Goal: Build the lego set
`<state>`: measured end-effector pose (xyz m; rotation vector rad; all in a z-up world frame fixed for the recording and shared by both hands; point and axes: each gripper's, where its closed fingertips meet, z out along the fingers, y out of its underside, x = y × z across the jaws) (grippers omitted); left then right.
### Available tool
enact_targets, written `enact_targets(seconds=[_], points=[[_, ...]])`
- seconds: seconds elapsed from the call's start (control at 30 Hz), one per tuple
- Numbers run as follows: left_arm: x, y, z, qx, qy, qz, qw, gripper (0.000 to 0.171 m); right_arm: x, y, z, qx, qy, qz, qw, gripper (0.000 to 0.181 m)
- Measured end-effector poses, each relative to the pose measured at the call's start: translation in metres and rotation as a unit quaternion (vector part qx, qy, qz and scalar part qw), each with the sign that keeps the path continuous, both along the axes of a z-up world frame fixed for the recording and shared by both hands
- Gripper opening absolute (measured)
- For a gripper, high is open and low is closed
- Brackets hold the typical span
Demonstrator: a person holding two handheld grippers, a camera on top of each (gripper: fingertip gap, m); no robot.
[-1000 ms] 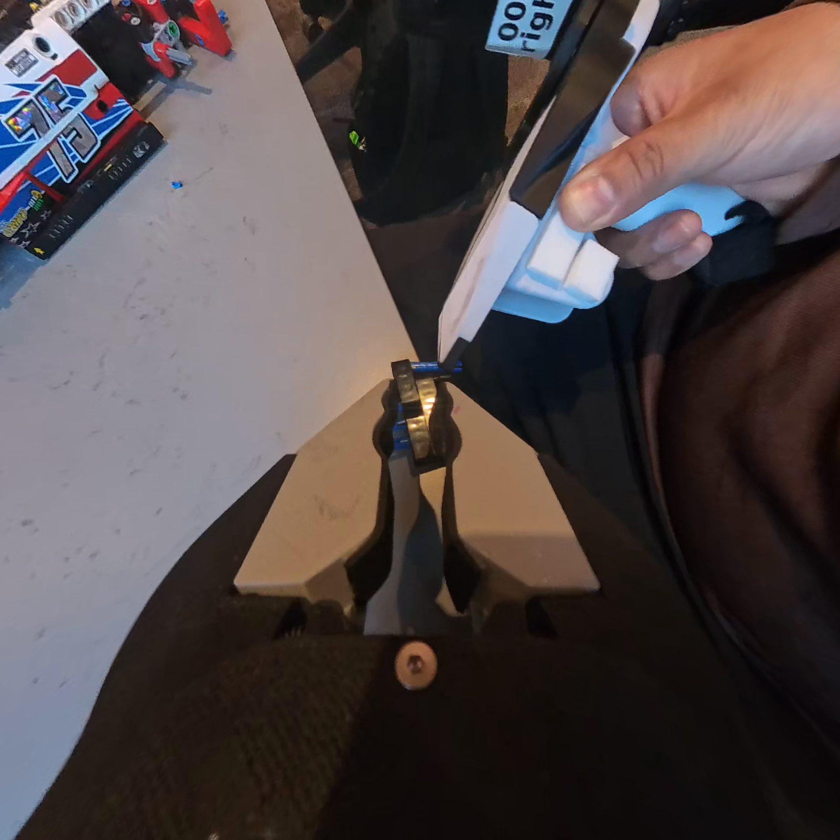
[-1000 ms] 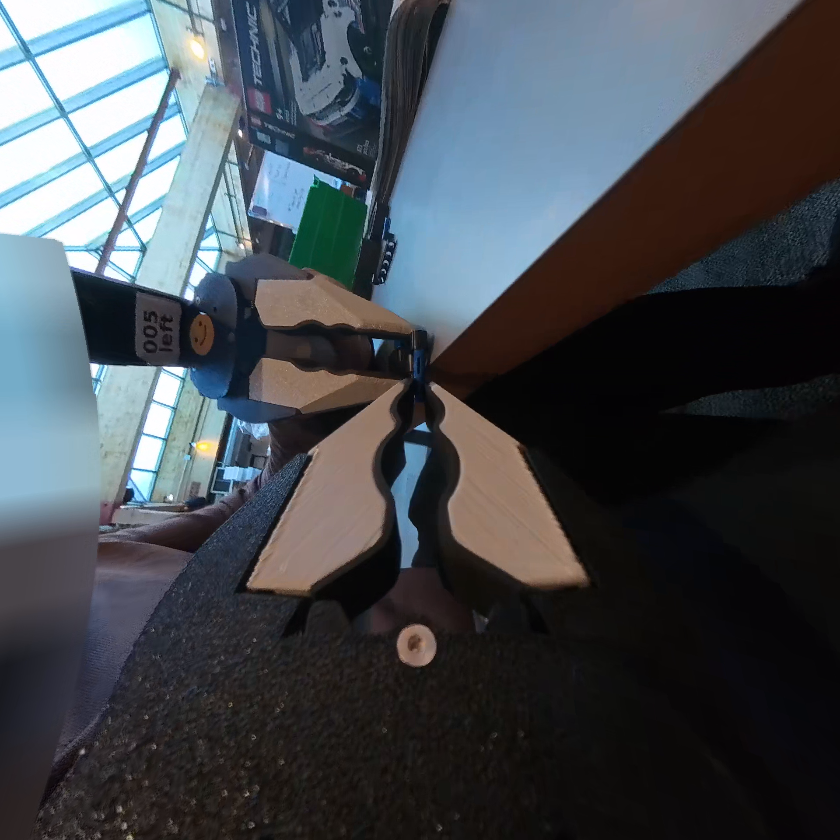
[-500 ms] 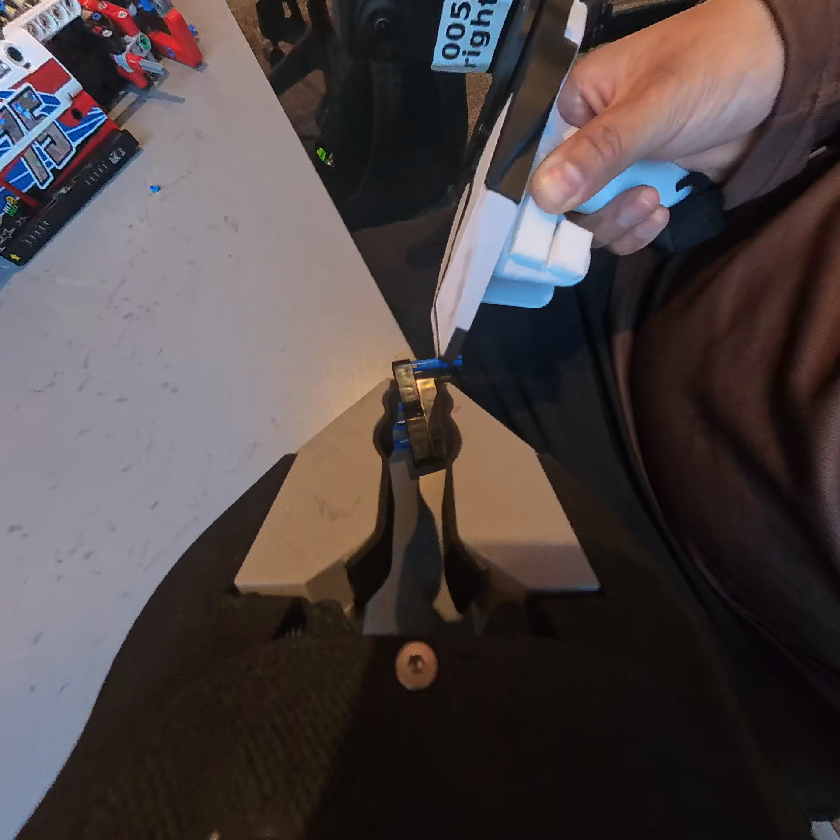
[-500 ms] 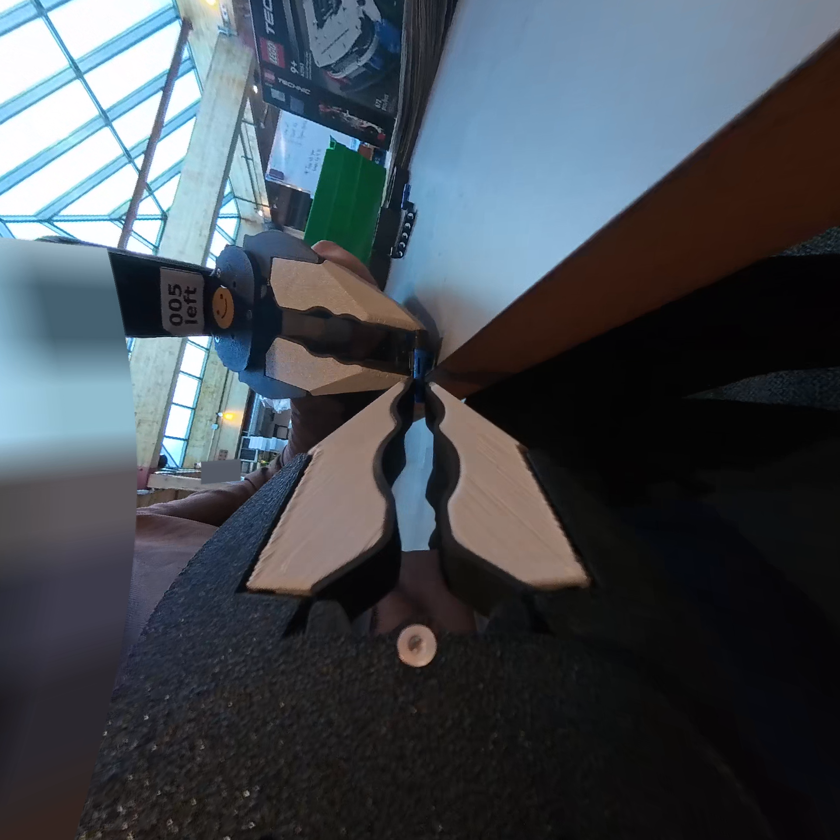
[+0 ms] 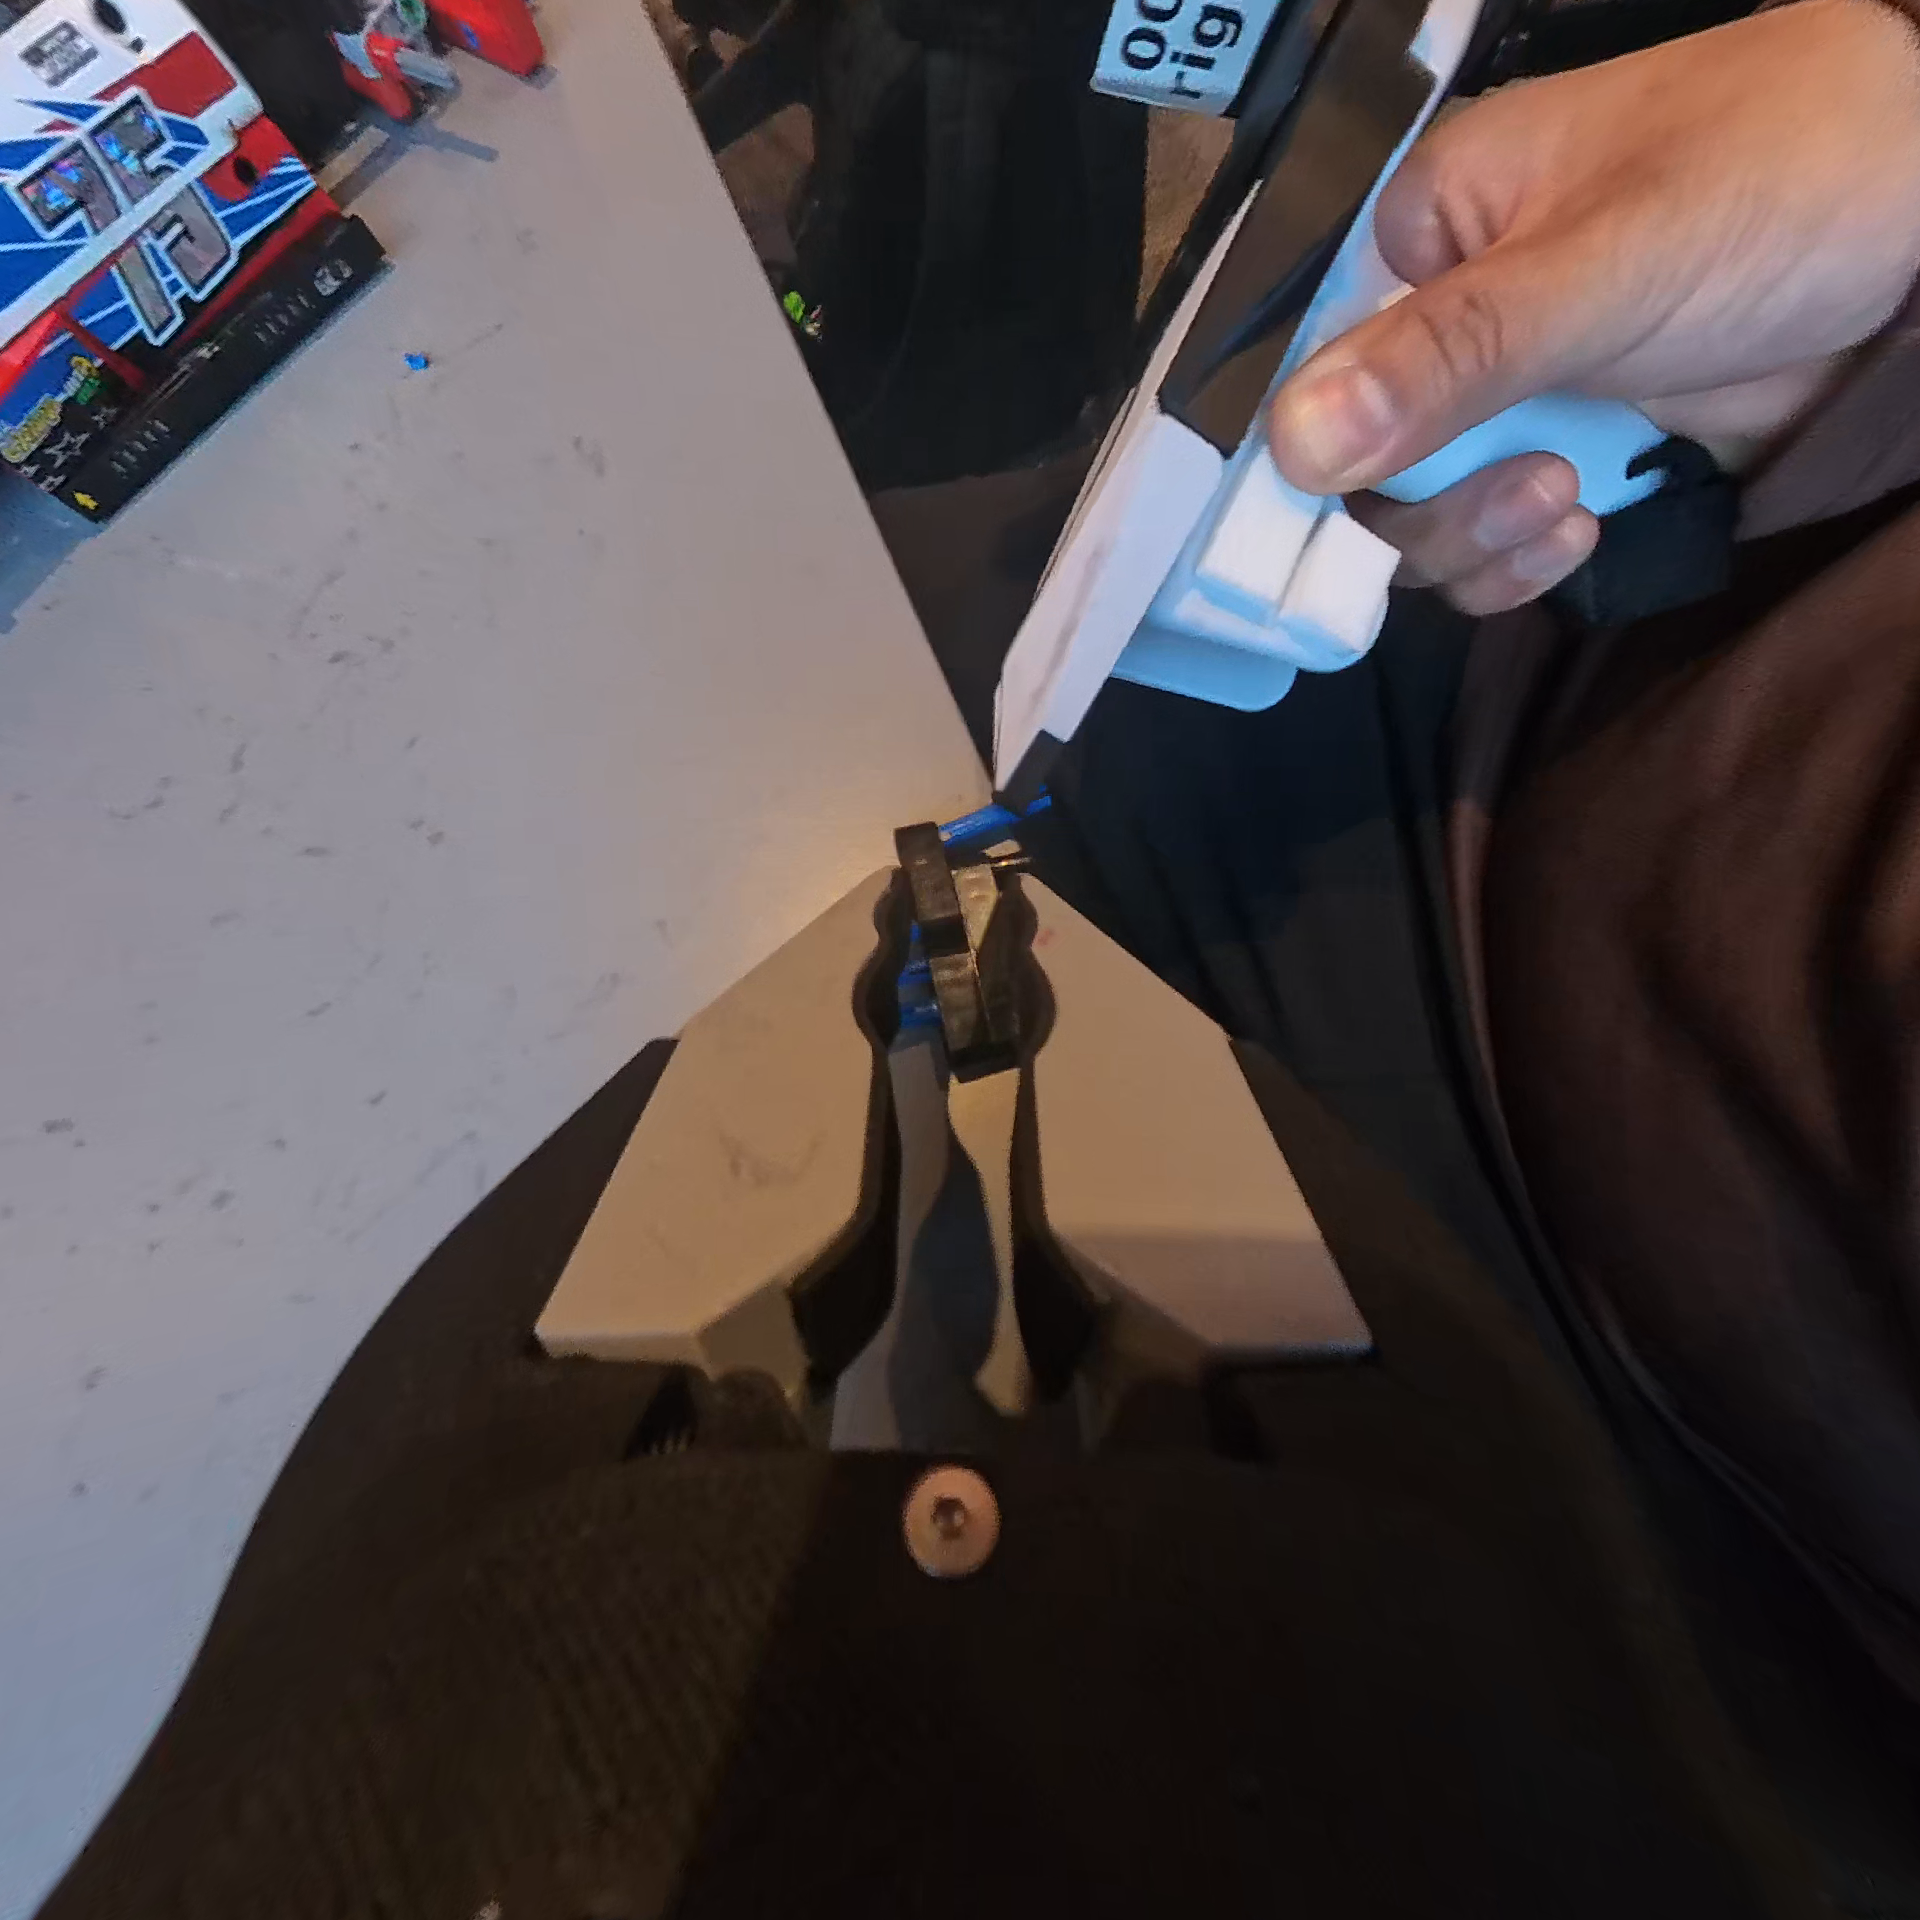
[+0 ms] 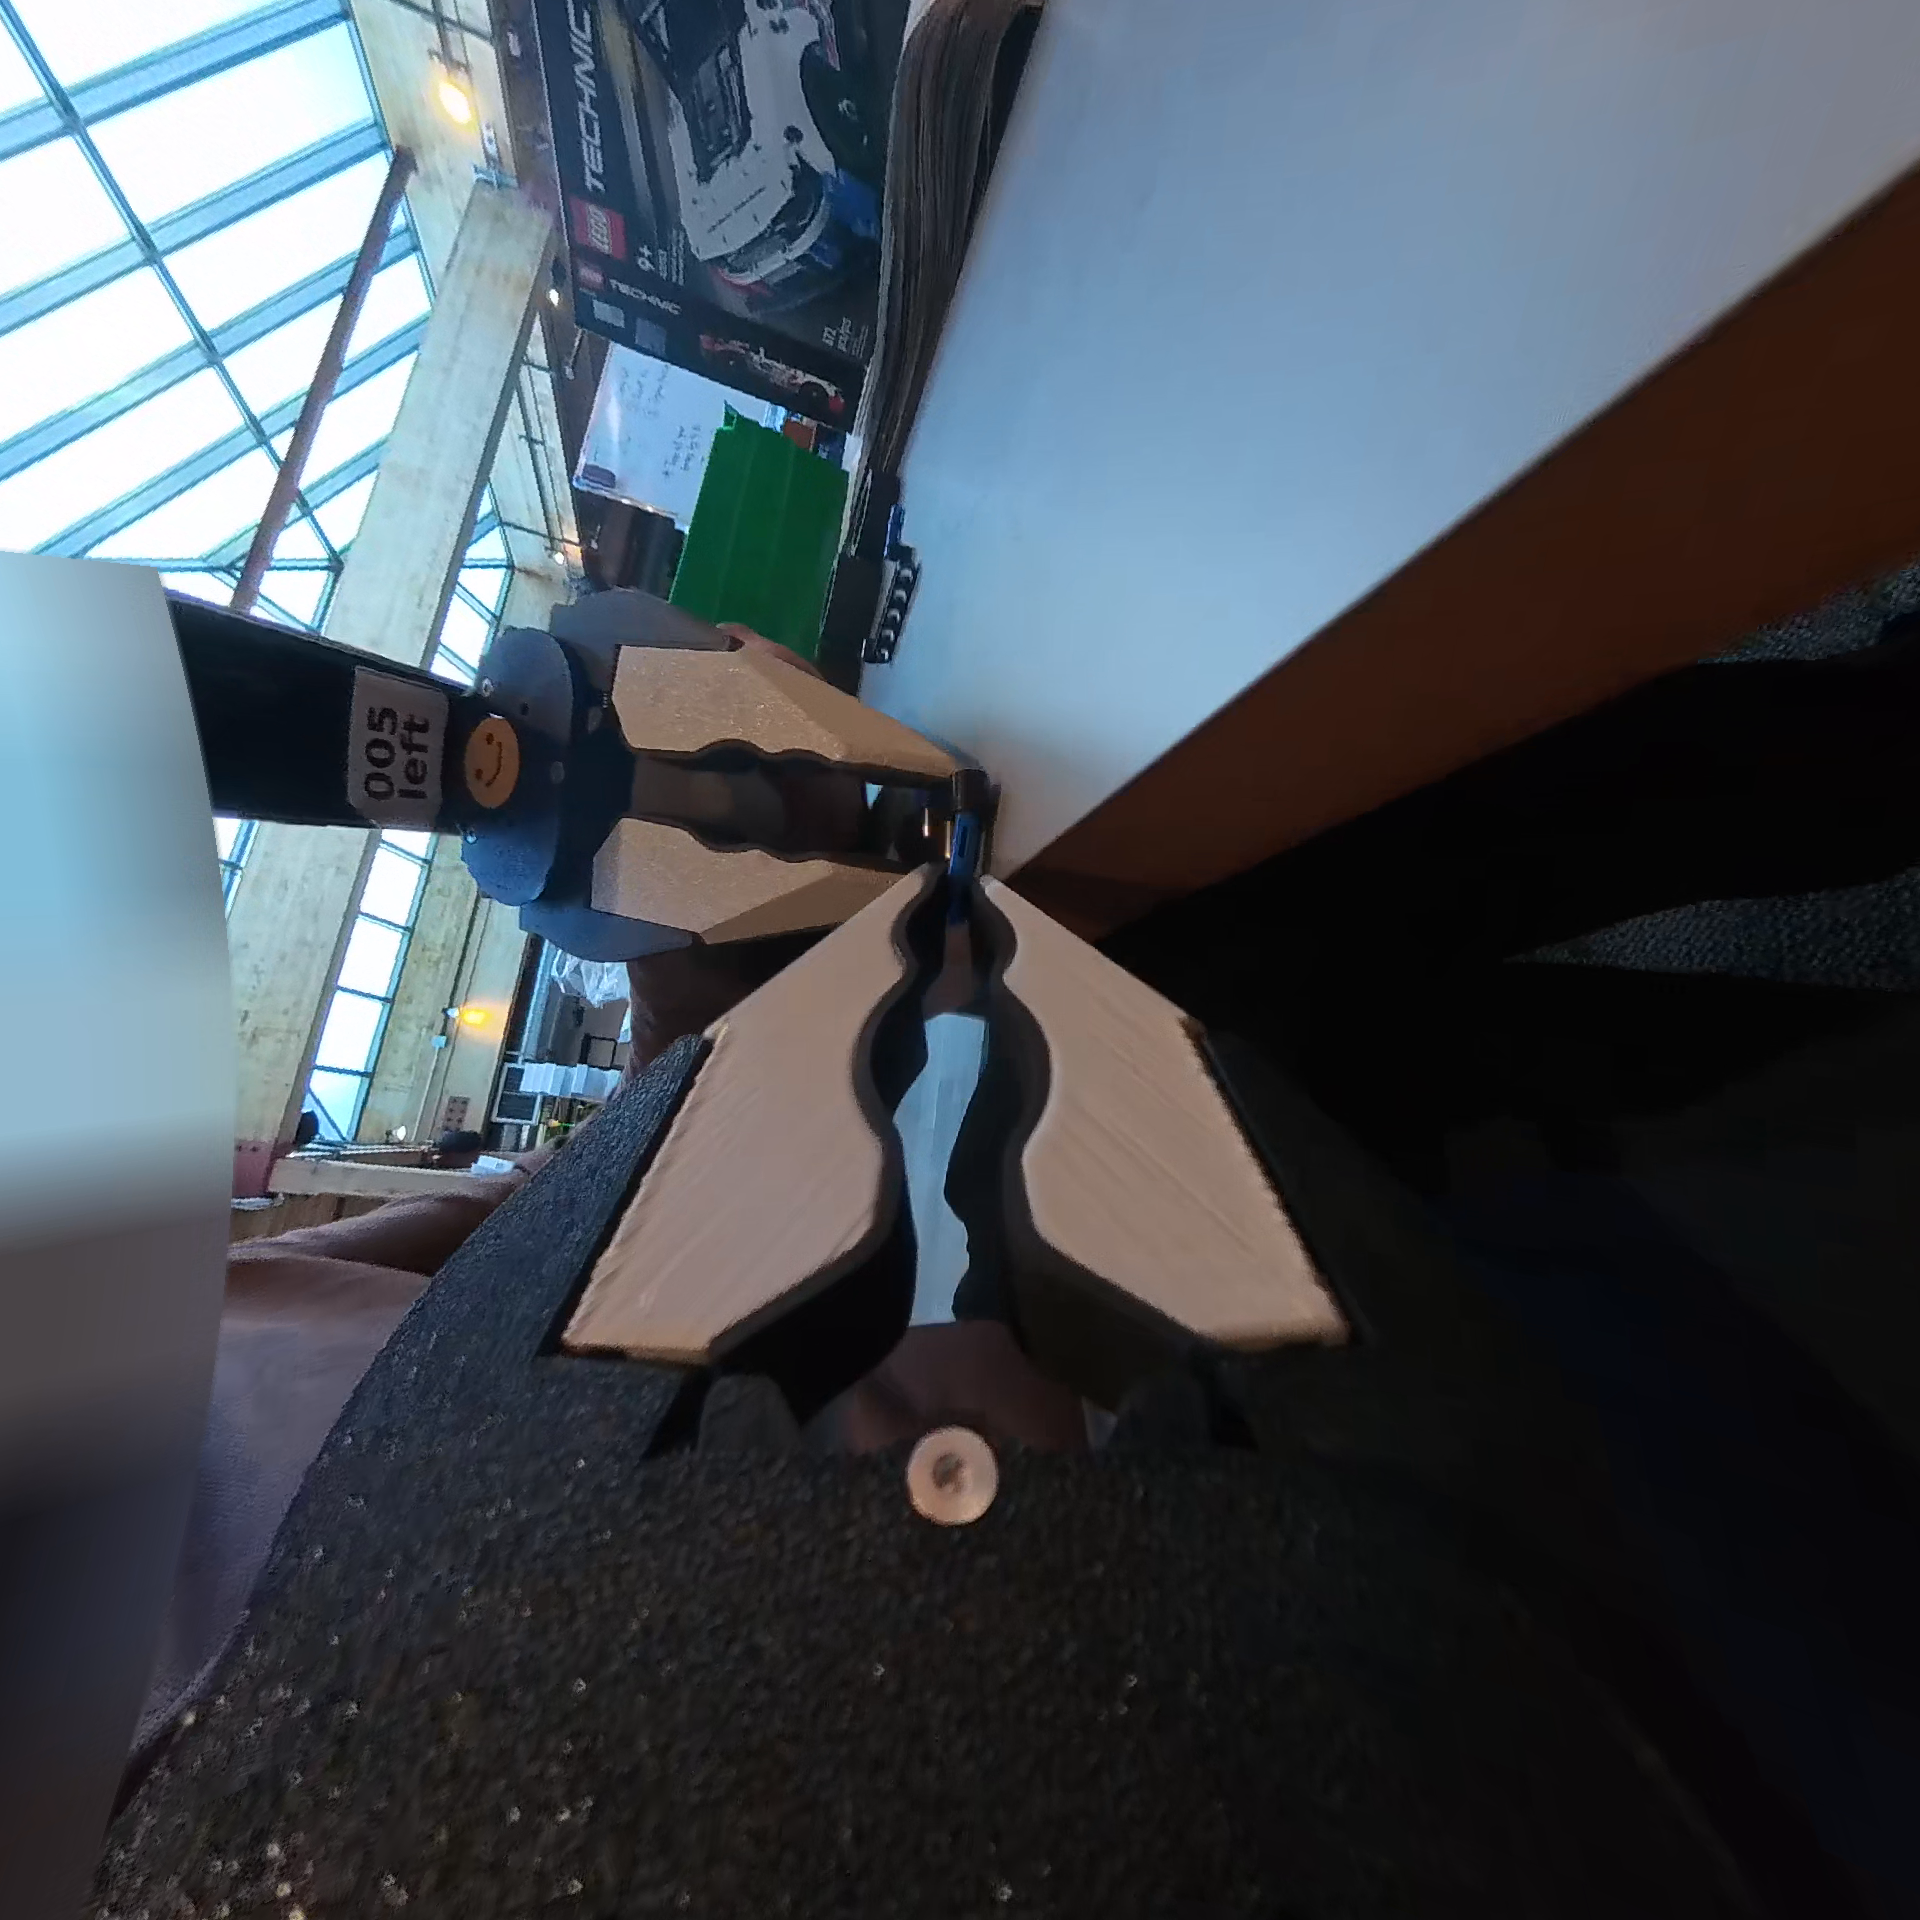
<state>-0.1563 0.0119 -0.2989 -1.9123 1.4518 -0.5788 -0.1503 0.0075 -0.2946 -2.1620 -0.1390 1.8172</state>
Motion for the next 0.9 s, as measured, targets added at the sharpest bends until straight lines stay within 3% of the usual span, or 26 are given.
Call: enact_targets(seconds=[0.17,0.4,0.67,0.9], points=[[-0.004,0.011,0.000,-0.008,-0.003,0.041,0.999,0.015,-0.005,0.011,0.005,0.029,-0.028,0.001,0.999,0.002],[-0.015,0.028,0.000,-0.023,-0.010,0.094,0.995,0.015,-0.019,0.024,-0.001,0.107,-0.149,0.076,0.980,0.005],[-0.025,0.029,0.000,-0.019,-0.009,0.074,0.997,0.015,-0.024,0.029,-0.004,0.201,-0.248,0.151,0.936,0.007],[-0.025,0.029,-0.001,-0.039,-0.015,0.075,0.996,0.016,-0.027,0.026,0.000,0.296,-0.293,0.185,0.890,0.029]])
